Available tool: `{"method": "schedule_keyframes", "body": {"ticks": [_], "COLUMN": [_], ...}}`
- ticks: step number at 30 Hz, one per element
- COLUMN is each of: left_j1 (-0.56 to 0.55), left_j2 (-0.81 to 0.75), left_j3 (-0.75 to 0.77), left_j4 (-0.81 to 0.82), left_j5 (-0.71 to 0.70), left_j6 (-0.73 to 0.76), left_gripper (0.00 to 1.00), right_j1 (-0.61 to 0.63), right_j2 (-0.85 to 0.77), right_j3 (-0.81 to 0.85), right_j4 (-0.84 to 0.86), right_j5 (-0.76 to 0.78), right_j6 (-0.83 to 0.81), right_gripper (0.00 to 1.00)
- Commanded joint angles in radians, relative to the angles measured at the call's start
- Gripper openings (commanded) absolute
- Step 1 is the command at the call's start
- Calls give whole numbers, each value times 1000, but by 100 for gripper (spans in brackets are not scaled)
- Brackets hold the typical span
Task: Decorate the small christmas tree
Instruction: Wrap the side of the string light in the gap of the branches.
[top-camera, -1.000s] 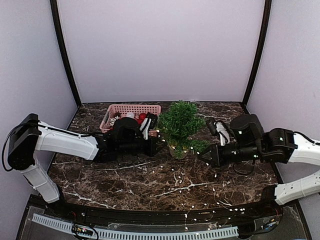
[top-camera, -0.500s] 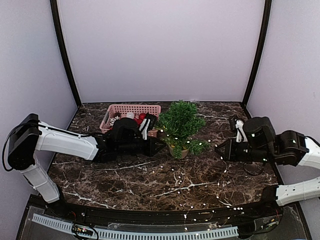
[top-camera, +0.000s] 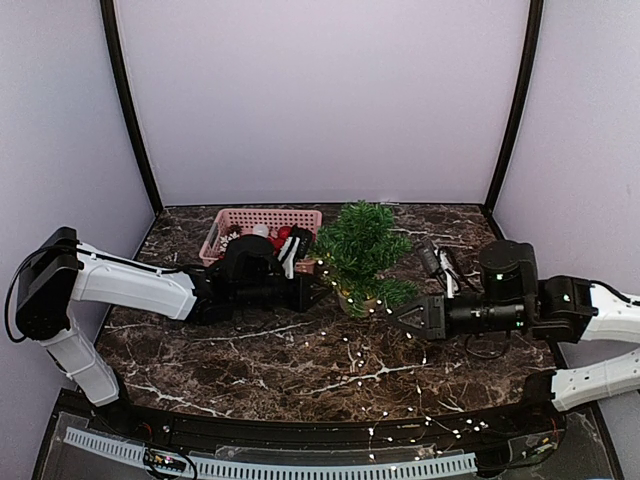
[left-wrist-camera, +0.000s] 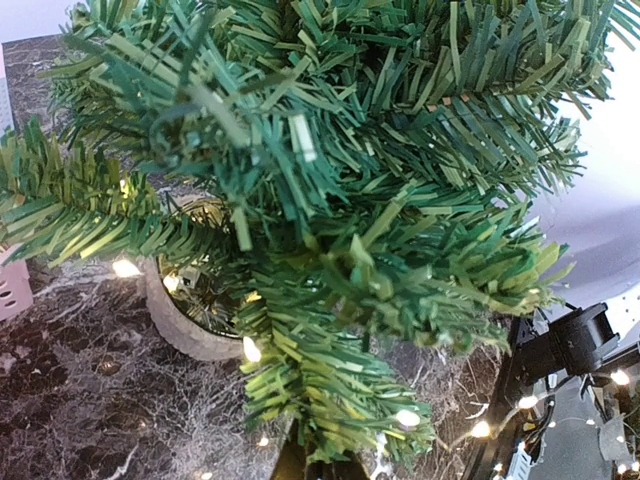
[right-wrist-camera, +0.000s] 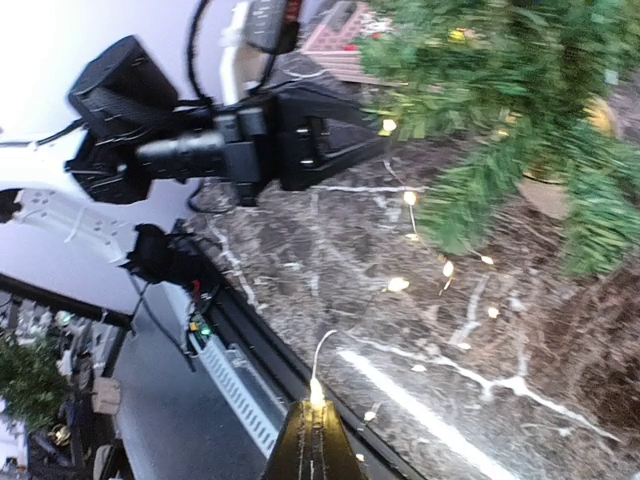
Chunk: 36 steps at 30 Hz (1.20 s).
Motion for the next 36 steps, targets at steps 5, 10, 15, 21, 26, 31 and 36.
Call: {"method": "schedule_keyframes", "body": {"ticks": [5,10,15,21,26,31,36], "left_j1": [7,8,10,12,14,14,14], "left_j2": [-28,-30,-32,-31,-32,-31,-24], "left_j3": [2,2,3,6,6,5,7], "left_j4": [48,45,46,39,33,35,40], "left_j5": [15,18,18,22,25,28,31], "left_j6": [-10,-9,-10,-8,-7,-10,-14], "left_gripper": [0,0,0,0,0,0,0], "right_j1": [48,56,56,57,54,55,59], "right_j2": [152,223,228,144,10,-44,58], "right_j3": [-48,-77,-94,-148,-215,-296,-284], "right_j4": [301,357,278,212,141,237,315], "right_j5": [-234,-207,-65,126,236,165,83], "right_j6": [-19,-13,7,95,186,211,169], "right_gripper": [0,0,0,0,0,0,0]}}
